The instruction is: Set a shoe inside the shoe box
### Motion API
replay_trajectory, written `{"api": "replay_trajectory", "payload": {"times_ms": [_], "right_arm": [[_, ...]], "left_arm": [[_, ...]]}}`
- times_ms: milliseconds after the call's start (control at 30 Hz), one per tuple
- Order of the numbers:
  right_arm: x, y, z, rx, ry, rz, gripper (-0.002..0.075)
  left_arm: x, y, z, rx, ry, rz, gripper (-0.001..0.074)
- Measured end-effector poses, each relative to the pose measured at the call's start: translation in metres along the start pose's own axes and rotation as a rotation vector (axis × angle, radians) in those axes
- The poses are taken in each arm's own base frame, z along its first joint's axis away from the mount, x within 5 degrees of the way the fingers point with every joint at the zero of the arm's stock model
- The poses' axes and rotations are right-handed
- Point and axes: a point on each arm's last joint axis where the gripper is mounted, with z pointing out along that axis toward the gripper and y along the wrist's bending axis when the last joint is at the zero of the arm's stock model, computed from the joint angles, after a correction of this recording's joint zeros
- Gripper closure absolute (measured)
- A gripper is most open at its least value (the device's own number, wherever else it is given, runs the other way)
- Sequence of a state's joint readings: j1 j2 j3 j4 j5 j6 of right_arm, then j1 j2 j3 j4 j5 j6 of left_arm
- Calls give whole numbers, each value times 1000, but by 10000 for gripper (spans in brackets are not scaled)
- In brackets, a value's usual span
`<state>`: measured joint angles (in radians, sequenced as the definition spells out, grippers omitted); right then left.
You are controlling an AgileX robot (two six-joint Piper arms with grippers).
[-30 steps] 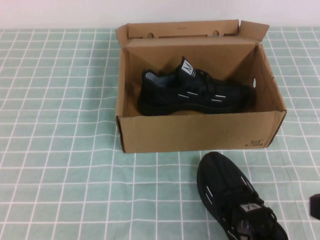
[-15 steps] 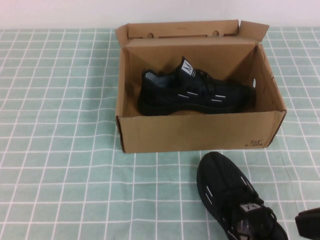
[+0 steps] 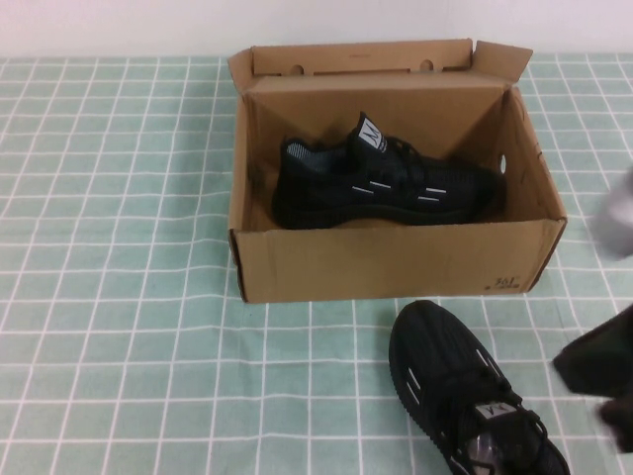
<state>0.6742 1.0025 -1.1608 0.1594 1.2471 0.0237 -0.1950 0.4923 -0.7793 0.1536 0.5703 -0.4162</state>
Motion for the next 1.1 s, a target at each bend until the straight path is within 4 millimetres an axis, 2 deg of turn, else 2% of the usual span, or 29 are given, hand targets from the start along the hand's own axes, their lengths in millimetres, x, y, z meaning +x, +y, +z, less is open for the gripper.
{"api": "replay_trajectory", "payload": {"times_ms": [233, 400, 467, 633, 733, 900, 1100], "right_arm": [[-6, 28, 42, 171, 118, -14, 715], [-6, 44, 67, 187, 186, -19, 711], [-7, 47, 79, 189, 223, -14, 680], [-8, 50, 100, 205, 286, 1, 552], [-2, 48, 111, 212, 317, 22, 506], [13, 42, 123, 248, 357, 86, 489], [18, 39, 130, 261, 347, 149, 488]], "left_arm": [[5, 1, 10, -25, 70, 2, 735], [6, 1, 14, -31, 89, 3, 735], [6, 1, 16, -33, 96, 4, 735], [7, 1, 21, -37, 110, 5, 735], [7, 0, 24, -39, 117, 6, 735], [8, 0, 25, -40, 121, 6, 735], [8, 1, 25, -41, 123, 6, 735]]}}
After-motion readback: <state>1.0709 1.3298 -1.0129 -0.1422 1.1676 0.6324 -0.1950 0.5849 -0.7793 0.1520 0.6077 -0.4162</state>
